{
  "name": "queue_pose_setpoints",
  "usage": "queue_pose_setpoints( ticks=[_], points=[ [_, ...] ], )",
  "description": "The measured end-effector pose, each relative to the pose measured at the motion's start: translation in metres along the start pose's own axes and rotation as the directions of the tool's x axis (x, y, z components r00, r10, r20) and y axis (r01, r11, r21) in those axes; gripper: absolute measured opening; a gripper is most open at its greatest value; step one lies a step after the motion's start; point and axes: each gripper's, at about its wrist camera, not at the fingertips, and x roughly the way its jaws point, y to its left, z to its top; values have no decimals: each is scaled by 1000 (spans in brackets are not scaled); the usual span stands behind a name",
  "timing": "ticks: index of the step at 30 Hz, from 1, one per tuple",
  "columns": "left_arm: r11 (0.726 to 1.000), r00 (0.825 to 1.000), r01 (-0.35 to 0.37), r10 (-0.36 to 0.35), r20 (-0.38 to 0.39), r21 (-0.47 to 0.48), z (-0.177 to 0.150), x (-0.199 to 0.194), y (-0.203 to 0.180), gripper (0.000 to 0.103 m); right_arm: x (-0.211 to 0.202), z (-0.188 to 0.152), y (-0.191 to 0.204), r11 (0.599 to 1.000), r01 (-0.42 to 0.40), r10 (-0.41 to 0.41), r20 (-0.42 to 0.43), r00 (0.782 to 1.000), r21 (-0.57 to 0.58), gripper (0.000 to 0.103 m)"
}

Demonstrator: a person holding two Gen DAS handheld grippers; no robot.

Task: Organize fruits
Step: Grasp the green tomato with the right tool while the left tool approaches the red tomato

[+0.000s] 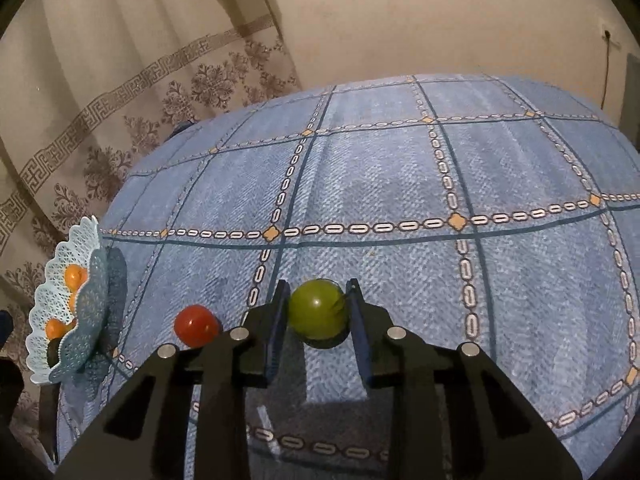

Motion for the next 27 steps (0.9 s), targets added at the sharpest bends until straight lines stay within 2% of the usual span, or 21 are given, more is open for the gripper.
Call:
queue_pose_setpoints(
  ticks=[9,17,18,22,27],
  points=[
    [999,1000,0,-1,6,54,2,5,-17,98,-37,-9,-18,1000,11,-11,27,1000,16,29],
    [992,1000,5,-5,-6,130,-1,18,-52,98,-63,-24,-40,999,24,-26,51,998,32,29],
    [990,1000,15,-14,-12,137,-1,20,-56,97,-65,-25,-42,999,27,-29,54,998,33,29],
    [983,994,92,-82,-74,158,-4,36,-73,82,-73,-27,-52,998,36,-39,71,997,41,29],
    [979,984,139,-119,-130,150,-8,55,-83,77,-76,-27,-63,997,32,-37,72,997,68,29]
  ],
)
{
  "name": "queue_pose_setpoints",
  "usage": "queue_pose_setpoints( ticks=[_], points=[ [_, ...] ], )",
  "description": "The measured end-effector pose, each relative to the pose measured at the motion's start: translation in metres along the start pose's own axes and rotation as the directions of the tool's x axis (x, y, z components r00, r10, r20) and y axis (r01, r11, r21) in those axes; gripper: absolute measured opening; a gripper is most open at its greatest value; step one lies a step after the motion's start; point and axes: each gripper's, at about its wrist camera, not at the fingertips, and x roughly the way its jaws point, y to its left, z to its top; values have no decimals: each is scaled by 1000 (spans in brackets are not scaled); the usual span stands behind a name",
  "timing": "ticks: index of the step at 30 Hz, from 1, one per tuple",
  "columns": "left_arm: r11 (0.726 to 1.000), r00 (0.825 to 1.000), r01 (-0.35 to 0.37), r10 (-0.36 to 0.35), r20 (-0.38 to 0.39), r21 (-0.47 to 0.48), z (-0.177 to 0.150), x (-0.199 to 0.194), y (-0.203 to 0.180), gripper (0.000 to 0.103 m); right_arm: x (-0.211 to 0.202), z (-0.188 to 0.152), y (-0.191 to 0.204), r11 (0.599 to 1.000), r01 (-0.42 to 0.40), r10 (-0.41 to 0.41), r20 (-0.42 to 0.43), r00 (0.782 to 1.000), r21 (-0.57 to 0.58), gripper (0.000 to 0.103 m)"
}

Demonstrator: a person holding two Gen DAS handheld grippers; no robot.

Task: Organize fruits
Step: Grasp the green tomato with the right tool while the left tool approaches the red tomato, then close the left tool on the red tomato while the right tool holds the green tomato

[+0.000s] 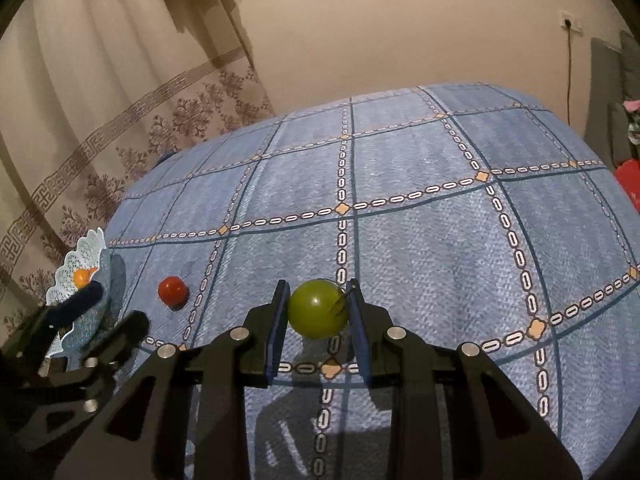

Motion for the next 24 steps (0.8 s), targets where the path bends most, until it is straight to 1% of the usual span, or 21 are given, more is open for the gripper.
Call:
queue_pose_setpoints(
  ticks=[5,9,12,13,14,15,16,19,22,24],
  points=[
    [999,998,7,-9,-59,-45,0,27,11,71,2,0,2,1000,-14,14,-5,1000,4,29],
    [999,996,-27,23,-83,-46,0,45,17,69,2,-1,3,1000,-20,20,-7,1000,0,29],
    [998,994,-36,30,-107,-52,1,58,20,59,5,-1,3,1000,-22,22,-9,1000,4,29],
    [998,993,-34,27,-117,-58,1,61,21,53,5,-2,2,1000,-24,24,-9,1000,6,29],
    [997,991,-24,14,-134,-73,0,66,23,46,6,-2,2,1000,-23,23,-10,1000,7,29],
    [996,989,-9,-5,-146,-92,-1,69,26,44,6,-2,2,1000,-23,23,-8,1000,8,29],
    [995,989,-2,-14,-148,-103,-2,72,27,43,5,-3,3,1000,-23,23,-6,1000,7,29],
    [994,990,17,-32,-137,-105,-3,71,27,29,6,-4,5,1000,-18,18,2,1000,-4,29],
    [993,992,32,-47,-121,-116,-5,67,28,29,5,-4,6,1000,-20,20,5,1000,-6,29],
    [992,994,26,-38,-102,-123,-5,61,29,28,4,-5,6,1000,-17,17,9,1000,-10,29]
  ],
)
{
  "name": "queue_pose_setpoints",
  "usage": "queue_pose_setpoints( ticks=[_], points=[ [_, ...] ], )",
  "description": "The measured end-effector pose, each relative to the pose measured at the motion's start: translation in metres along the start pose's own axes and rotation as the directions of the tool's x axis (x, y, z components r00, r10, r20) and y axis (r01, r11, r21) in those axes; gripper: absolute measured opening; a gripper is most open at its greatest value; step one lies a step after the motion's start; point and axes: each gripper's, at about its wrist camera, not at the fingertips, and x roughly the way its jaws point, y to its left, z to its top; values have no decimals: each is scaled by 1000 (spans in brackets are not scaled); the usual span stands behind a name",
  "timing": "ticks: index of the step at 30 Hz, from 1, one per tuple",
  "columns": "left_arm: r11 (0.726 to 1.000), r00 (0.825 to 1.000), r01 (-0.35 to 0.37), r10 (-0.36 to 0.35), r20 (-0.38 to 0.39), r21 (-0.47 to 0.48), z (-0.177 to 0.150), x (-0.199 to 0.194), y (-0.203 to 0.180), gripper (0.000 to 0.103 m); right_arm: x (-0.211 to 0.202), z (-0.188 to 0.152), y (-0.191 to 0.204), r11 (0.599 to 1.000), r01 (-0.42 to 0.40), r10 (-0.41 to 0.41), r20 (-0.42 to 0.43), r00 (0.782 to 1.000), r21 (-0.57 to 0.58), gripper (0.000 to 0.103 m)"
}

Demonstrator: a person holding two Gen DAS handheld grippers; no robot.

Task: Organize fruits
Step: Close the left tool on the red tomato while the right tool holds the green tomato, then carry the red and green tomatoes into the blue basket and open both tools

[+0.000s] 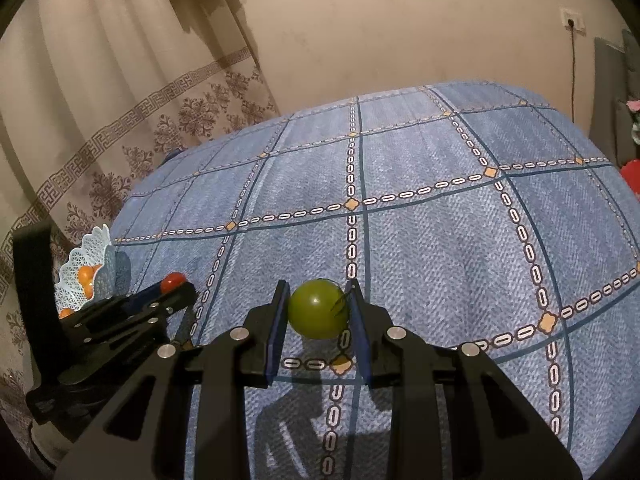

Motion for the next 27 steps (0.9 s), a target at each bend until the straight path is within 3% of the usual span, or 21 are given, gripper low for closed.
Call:
queue_pose_setpoints(
  ticks=[12,27],
  points=[
    [996,981,-92,90,174,1,5,-58,1,28,-4,-2,2,1000,3,-3,16,1000,-2,29],
    [992,957,-113,124,262,-54,0,-101,15,28,-12,-5,11,1000,-17,17,28,999,-9,29]
  ],
)
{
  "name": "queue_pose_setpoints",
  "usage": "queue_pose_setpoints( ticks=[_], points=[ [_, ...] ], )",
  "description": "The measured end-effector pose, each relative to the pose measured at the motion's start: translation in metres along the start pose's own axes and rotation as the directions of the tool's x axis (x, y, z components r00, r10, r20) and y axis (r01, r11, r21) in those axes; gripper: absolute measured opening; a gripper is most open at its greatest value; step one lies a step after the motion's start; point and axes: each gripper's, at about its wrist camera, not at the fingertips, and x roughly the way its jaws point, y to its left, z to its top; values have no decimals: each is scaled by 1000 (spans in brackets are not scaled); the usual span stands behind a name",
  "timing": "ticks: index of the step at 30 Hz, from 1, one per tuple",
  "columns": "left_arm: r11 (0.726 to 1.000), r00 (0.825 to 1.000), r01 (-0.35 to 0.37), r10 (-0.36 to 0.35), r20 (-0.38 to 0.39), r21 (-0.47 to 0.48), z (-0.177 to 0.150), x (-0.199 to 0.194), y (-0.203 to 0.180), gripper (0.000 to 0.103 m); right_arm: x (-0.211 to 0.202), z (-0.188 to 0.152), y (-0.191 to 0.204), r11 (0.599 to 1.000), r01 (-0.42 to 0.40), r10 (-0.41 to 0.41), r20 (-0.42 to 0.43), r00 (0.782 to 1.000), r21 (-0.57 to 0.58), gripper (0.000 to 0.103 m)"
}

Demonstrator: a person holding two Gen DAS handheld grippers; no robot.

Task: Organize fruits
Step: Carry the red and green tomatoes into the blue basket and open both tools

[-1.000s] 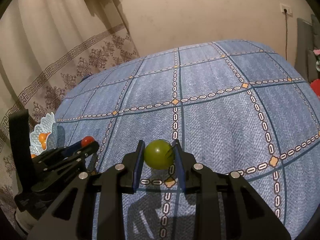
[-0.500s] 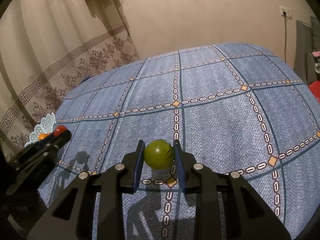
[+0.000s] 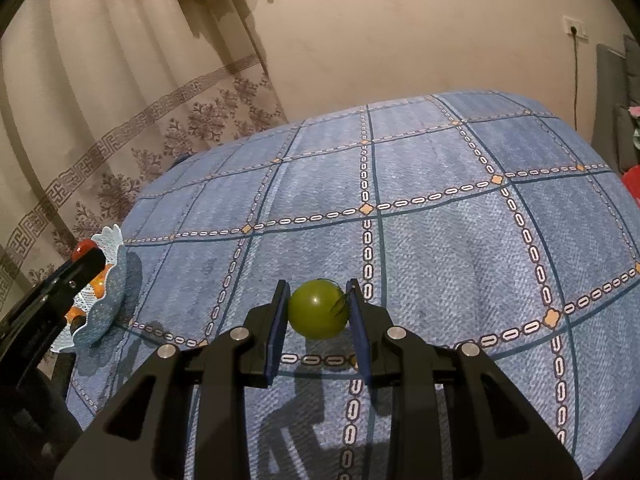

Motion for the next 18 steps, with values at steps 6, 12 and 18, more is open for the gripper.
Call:
queue_pose_setpoints(
  ticks=[6,12,18],
  points=[
    [1000,1000,-12,13,17,-20,3,-5,10,28,-7,0,6,1000,-28,28,9,1000,7,29],
    [999,999,-33,35,41,-36,4,-14,18,28,-13,-1,15,999,-49,49,14,999,2,29],
    [997,997,-48,51,53,-57,3,-22,29,28,-16,-6,22,998,-60,60,11,998,-5,29]
  ],
)
